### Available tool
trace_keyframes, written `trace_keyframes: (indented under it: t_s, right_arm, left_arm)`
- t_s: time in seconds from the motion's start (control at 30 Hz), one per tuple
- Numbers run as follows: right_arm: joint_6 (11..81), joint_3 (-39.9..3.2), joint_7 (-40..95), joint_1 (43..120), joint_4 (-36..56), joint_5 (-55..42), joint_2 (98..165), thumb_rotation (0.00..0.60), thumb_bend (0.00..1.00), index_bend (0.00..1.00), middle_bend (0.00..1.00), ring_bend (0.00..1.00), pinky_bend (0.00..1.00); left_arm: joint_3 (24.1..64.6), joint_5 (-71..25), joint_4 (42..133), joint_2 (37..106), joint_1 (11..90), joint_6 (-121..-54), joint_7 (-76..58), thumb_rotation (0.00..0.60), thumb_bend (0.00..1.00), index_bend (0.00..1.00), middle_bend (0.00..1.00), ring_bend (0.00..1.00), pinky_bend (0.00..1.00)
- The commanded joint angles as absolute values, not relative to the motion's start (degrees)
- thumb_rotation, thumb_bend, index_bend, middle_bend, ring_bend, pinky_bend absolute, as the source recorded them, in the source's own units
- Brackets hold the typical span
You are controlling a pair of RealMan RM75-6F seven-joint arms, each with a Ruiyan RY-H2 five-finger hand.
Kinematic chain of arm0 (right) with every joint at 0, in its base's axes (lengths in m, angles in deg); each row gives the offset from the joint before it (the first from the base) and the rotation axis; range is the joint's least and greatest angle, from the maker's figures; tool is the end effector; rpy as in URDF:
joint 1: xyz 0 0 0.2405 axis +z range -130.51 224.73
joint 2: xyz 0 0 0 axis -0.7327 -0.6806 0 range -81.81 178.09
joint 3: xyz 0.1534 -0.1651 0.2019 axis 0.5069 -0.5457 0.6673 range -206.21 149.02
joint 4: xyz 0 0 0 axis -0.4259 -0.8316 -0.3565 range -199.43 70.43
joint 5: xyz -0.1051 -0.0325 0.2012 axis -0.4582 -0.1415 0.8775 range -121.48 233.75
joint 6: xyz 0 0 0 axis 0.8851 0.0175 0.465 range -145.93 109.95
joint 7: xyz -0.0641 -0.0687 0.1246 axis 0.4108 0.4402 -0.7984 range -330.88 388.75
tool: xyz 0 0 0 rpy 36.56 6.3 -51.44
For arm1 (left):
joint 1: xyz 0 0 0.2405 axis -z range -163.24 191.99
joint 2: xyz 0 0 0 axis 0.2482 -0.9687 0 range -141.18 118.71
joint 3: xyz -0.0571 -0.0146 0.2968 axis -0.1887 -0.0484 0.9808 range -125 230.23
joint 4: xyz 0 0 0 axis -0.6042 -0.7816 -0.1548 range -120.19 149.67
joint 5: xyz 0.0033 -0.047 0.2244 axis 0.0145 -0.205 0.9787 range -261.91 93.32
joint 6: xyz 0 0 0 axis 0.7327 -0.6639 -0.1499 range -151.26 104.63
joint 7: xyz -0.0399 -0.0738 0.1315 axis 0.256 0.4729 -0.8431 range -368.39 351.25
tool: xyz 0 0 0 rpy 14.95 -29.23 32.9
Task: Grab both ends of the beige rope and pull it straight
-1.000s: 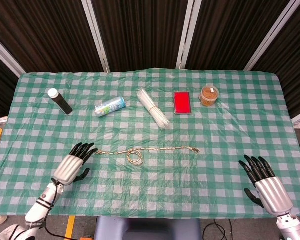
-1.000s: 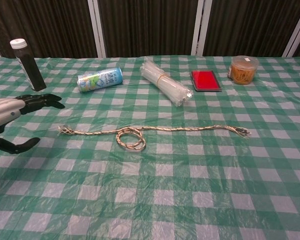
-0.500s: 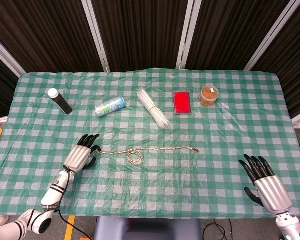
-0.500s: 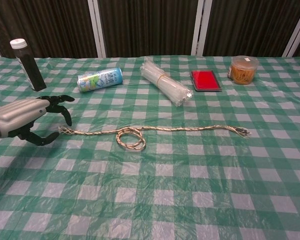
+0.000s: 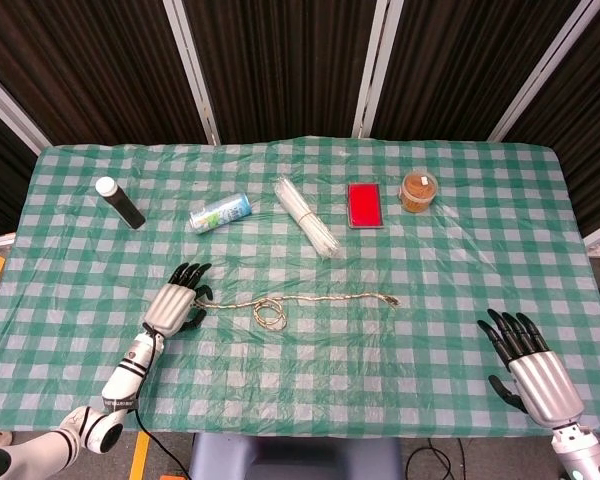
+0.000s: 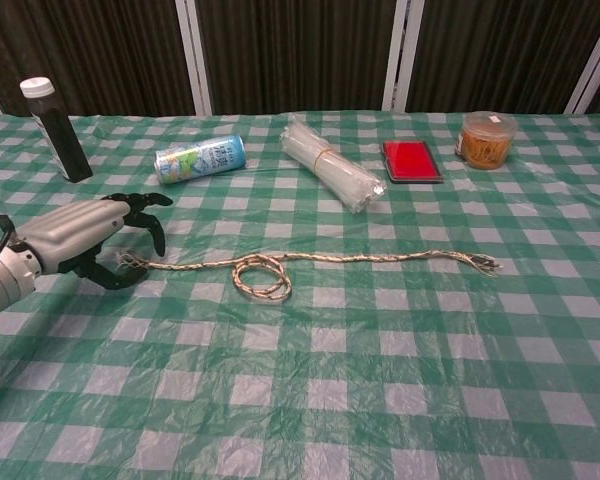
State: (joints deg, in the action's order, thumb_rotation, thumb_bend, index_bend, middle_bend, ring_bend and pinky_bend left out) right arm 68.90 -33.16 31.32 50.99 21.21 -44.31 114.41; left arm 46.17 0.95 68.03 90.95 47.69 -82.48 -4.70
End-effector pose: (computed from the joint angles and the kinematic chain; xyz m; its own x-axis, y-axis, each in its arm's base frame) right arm -0.3585 -0.1584 0.1286 0.5181 -0.0897 0.8506 -0.8386 -0.2492 0.4845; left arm -0.2781 0.3739 -0.0839 0.4334 0.2134 0.8756 0.8685 -0.3582 -0.3426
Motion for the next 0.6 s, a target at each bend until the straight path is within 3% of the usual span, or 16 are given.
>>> trace_keyframes:
  t_s: [0.03, 0.6]
  right_arm:
    - [68.95, -33.15, 31.16, 50.98, 21.23, -44.25, 114.29, 0.6, 0.39, 0.0, 0.0, 0.0, 0.0]
    - [68.66, -33.04, 31.76, 51.19, 20.99, -44.27, 114.8, 0.6, 0.39, 0.0, 0.0, 0.0, 0.0]
  left_arm:
    - [46.29, 0.56, 66.69, 91.88, 48.13, -82.48, -4.73, 0.6, 0.42, 0.45, 0.05, 0.0, 0.01]
    - [47.28, 0.61, 63.65, 93.22, 48.41, -84.25, -3.51, 0.6, 0.46, 0.62, 0.09, 0.0, 0.01]
